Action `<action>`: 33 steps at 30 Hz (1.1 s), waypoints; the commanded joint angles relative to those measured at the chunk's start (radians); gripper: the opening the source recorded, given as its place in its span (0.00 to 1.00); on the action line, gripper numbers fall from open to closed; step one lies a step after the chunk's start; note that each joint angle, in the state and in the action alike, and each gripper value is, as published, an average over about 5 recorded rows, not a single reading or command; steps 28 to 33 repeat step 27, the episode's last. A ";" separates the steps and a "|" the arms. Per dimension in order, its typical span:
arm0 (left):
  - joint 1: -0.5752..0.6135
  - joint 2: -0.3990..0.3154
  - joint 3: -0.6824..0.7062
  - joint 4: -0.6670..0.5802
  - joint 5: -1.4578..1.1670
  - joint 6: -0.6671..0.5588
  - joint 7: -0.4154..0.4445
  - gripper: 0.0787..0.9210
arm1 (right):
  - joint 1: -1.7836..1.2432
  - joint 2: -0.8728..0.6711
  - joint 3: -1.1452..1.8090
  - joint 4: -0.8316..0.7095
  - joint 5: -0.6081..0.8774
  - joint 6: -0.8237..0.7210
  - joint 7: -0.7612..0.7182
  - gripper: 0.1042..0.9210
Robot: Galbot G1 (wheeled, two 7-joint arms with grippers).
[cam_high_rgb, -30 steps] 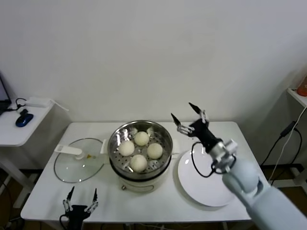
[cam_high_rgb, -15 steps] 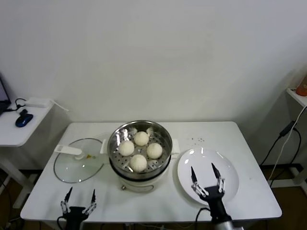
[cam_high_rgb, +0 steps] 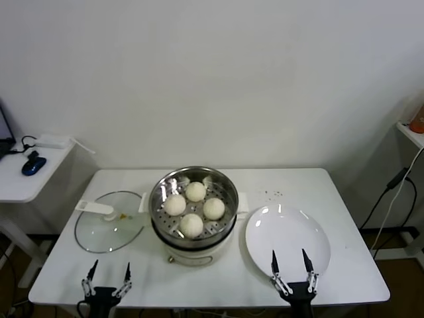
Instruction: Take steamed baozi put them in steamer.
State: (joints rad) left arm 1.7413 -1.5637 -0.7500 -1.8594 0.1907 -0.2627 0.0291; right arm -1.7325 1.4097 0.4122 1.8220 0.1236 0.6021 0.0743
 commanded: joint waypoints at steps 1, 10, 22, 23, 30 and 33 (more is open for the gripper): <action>0.002 -0.002 0.001 -0.005 -0.003 0.002 -0.001 0.88 | -0.045 0.038 0.005 -0.020 -0.034 0.043 0.020 0.88; 0.000 -0.003 0.001 -0.014 -0.004 0.006 0.001 0.88 | -0.039 0.020 -0.026 -0.026 -0.036 0.047 0.043 0.88; -0.004 -0.002 0.001 -0.012 -0.006 0.005 0.001 0.88 | -0.032 0.014 -0.029 -0.024 -0.038 0.039 0.042 0.88; -0.004 -0.002 0.001 -0.011 -0.006 0.004 0.001 0.88 | -0.031 0.014 -0.029 -0.023 -0.038 0.038 0.042 0.88; -0.003 -0.002 0.002 -0.012 -0.005 0.004 0.001 0.88 | -0.031 0.014 -0.029 -0.019 -0.037 0.036 0.042 0.88; -0.003 -0.002 0.002 -0.012 -0.005 0.004 0.001 0.88 | -0.031 0.014 -0.029 -0.019 -0.037 0.036 0.042 0.88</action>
